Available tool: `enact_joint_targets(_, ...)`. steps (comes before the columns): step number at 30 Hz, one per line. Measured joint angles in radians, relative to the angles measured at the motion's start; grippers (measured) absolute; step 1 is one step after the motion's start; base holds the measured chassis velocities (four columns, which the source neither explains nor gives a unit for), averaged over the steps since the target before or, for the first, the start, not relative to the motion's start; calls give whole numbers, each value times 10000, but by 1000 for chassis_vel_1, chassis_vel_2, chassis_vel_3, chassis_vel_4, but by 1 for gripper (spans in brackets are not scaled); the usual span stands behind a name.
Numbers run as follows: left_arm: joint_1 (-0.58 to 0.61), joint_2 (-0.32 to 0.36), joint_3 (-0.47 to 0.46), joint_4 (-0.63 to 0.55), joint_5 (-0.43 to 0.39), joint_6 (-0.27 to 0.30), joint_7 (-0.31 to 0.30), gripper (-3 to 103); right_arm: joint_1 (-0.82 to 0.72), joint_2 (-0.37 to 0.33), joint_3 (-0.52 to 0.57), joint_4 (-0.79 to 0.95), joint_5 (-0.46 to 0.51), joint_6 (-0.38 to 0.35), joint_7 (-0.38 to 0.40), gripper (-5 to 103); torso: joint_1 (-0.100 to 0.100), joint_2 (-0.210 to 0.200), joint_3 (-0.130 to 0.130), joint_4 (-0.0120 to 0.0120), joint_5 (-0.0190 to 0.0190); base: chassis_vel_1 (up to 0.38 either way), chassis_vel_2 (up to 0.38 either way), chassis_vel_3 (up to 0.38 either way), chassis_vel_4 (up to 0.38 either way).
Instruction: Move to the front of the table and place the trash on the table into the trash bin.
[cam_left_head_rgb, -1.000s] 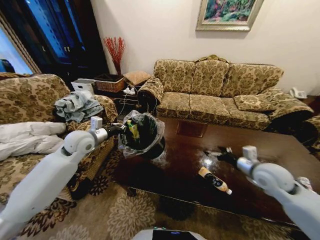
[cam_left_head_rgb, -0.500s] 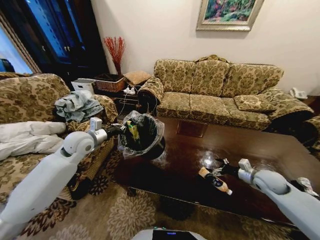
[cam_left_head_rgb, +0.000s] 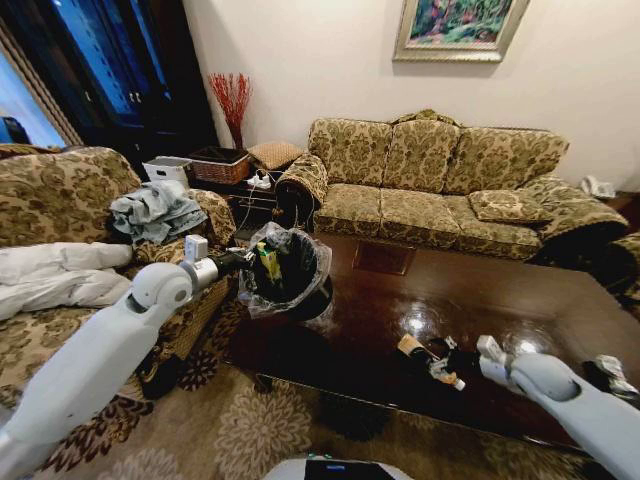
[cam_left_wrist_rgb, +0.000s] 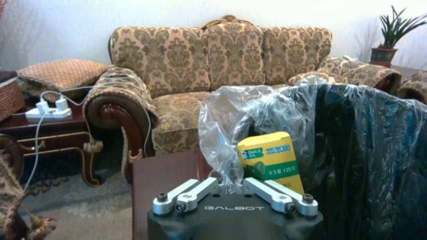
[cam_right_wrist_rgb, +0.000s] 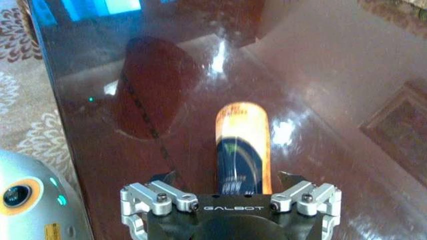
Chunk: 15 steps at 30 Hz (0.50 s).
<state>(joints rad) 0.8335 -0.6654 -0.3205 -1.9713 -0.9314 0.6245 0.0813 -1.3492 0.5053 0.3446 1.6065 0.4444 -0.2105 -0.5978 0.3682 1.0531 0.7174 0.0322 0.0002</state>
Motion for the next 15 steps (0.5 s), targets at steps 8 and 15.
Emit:
enact_joint_targets(8, -97, 122, 65, -7, -27, 21, -53, 2, 51, 322, -42, -224, 168, -81, 510, 100, 0, 0, 0, 4, -3, 0, 0, 0, 0)
enact_joint_targets(15, -83, 211, 37, -39, -36, 24, -66, 2, 137, 590, -71, -812, 201, 294, 489, 90, 0, 0, 0, 3, -1, 0, 0, 0, 0)
